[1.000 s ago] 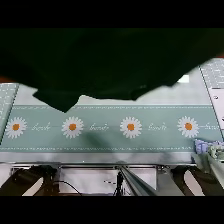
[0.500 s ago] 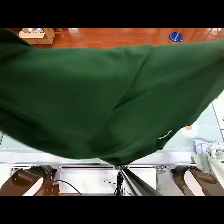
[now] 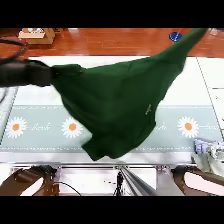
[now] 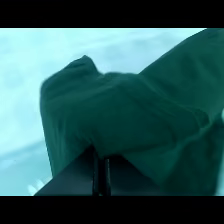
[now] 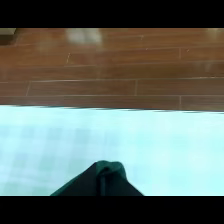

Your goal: Fold the shirts.

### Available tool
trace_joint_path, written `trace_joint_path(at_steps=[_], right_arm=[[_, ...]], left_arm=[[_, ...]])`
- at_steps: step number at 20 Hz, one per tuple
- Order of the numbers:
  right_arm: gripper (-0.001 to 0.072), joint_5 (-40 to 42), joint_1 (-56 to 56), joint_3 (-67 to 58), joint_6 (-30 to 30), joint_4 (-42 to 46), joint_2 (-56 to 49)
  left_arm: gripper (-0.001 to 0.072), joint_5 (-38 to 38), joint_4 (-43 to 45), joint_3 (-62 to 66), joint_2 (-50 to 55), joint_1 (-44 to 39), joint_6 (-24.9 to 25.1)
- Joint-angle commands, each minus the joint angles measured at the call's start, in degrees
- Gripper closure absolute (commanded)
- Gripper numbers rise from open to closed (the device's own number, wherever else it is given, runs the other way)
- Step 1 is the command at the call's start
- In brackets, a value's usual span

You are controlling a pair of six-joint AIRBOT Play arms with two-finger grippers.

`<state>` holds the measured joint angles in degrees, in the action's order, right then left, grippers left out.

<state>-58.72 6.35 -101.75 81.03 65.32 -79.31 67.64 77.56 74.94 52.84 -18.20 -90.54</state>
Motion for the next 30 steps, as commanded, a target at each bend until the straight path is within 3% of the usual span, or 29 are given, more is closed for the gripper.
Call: trace_joint_path(at_steps=[1, 4, 7, 8, 9, 10, 12, 15, 18, 22, 25, 30], right_arm=[[0.0682, 14.25, -4.17, -0.07, 0.26, -0.94, -9.79], [0.0682, 18.27, -4.79, -0.07, 3.15, -0.87, -14.51], [0.0673, 12.44, -3.41, -0.07, 2.95, 0.46, -17.33], [0.0568, 10.16, -2.84, -0.07, 2.16, 1.66, -17.57], [0.0397, 7.74, -2.08, -0.09, 1.42, 2.67, -17.33], [0.0280, 4.98, -1.11, -0.09, 0.11, 2.75, -16.76], [0.0274, -2.49, 1.53, -0.09, -0.83, 4.20, -14.58], [0.0273, -16.13, 6.51, 0.15, -0.57, 14.14, -11.76], [0.0273, -28.50, 13.99, 7.56, -1.33, 9.44, -10.60], [0.0273, -24.59, 18.53, 34.38, -7.17, -8.61, -0.13], [0.0222, -15.96, 16.63, 52.72, -8.96, -13.55, 9.49], [0.0222, -7.67, 9.05, 69.85, -9.86, -20.81, 14.73]], left_arm=[[0.0680, -7.58, 4.35, -2.69, 8.81, 0.02, 4.96], [0.0680, -7.74, 6.10, -2.69, 15.52, 0.02, 5.18], [0.0680, -7.72, 6.08, -2.69, 19.91, 0.02, 5.29], [0.0680, -7.72, 6.10, -2.69, 20.70, 0.02, 5.31], [0.0680, -7.69, 6.10, -2.69, 21.18, 0.02, 5.31], [0.0680, -7.69, 6.10, -2.69, 21.29, 0.02, 5.49], [0.0680, -7.65, 6.14, -2.69, 21.27, 0.02, 5.53], [0.0680, -7.65, 6.40, -2.69, 21.27, 0.02, 5.53], [0.0680, -7.63, 6.47, -2.69, 21.27, 0.02, 5.51], [0.0680, -7.65, 6.47, -2.69, 21.27, 0.02, 5.49], [0.0680, -7.63, 6.47, -2.69, 21.27, 0.00, 5.49], [0.0680, -7.63, 6.47, -2.69, 21.27, 0.00, 5.49]])
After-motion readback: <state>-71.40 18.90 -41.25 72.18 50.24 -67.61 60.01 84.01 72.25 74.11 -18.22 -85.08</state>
